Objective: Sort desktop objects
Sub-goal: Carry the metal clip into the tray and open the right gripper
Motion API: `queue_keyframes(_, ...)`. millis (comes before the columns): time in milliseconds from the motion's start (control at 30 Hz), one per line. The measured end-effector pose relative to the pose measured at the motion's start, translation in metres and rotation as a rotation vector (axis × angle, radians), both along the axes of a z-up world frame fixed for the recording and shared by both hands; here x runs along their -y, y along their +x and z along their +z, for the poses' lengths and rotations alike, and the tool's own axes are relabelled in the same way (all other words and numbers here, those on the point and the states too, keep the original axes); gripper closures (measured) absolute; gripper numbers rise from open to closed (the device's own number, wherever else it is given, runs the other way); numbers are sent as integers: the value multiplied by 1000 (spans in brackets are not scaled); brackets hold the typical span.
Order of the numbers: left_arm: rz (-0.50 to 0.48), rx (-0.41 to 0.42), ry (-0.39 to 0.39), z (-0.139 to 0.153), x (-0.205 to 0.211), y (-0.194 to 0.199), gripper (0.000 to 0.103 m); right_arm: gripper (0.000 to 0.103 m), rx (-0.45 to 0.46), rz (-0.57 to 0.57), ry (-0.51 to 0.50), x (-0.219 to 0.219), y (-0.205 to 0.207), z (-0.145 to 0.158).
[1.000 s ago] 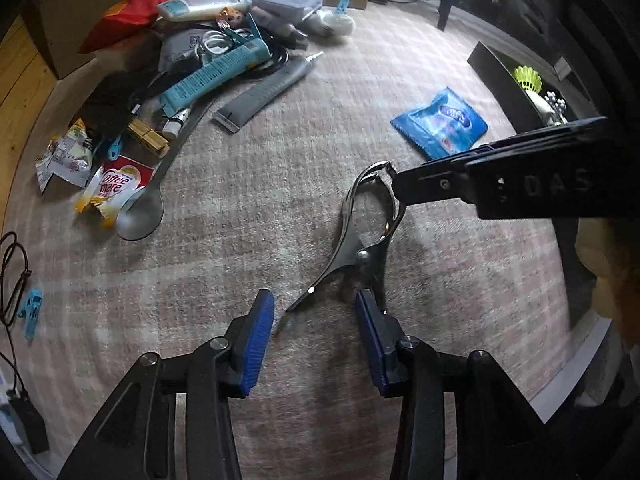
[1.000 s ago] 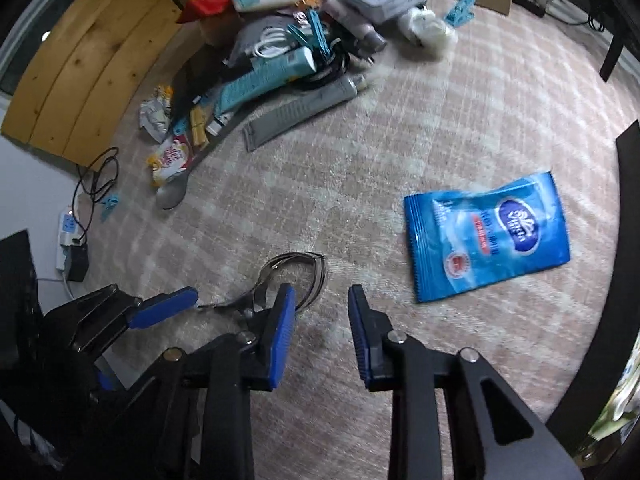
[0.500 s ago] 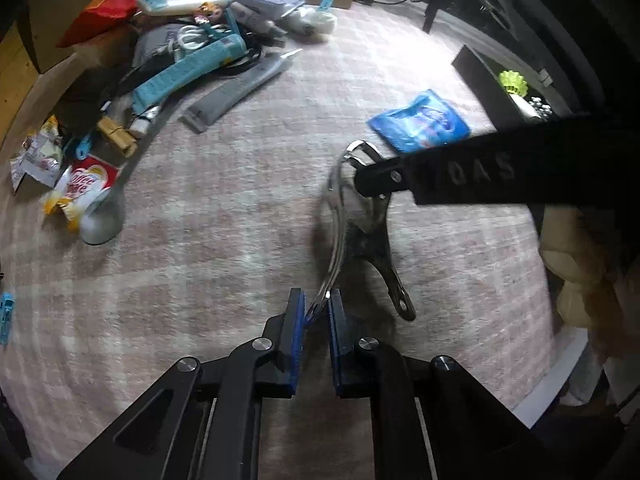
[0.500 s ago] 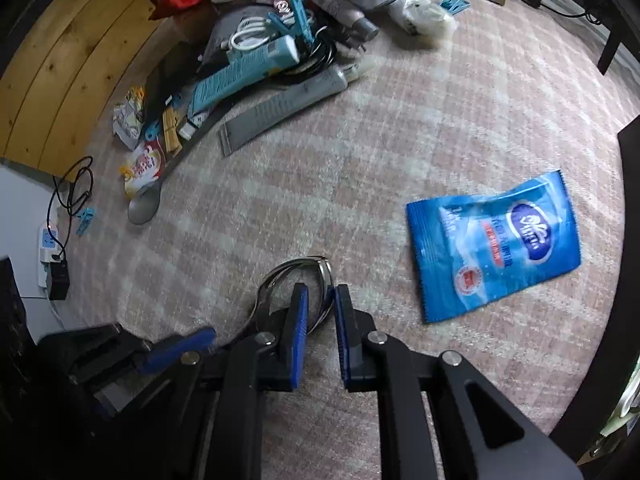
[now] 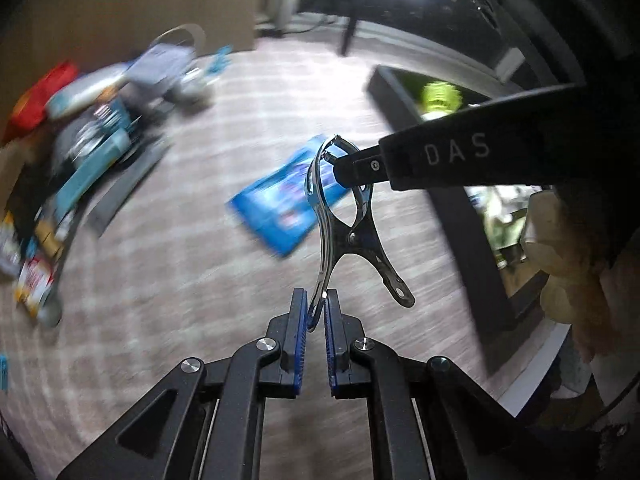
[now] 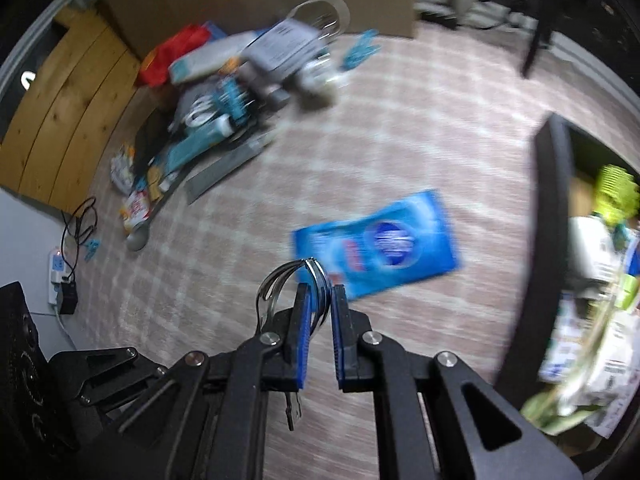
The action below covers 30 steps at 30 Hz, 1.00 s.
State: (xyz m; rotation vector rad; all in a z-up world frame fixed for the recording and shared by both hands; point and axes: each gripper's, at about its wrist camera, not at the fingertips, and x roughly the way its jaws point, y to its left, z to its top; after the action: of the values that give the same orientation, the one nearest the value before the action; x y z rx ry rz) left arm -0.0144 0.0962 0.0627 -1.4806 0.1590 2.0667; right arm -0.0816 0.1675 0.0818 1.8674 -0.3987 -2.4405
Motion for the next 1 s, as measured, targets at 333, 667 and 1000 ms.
queue_keyframes(333, -198, -20, 60, 26, -127, 25, 100, 95, -18, -186, 29, -122, 51, 19)
queue_keyframes(667, -289, -38, 11, 31, -205, 41, 91, 95, -20, -309, 110, -210, 99, 35)
queue_keyframes(1000, -201, -33, -16, 29, -178, 28, 91, 87, -43, -295, 177, -213, 121, 41)
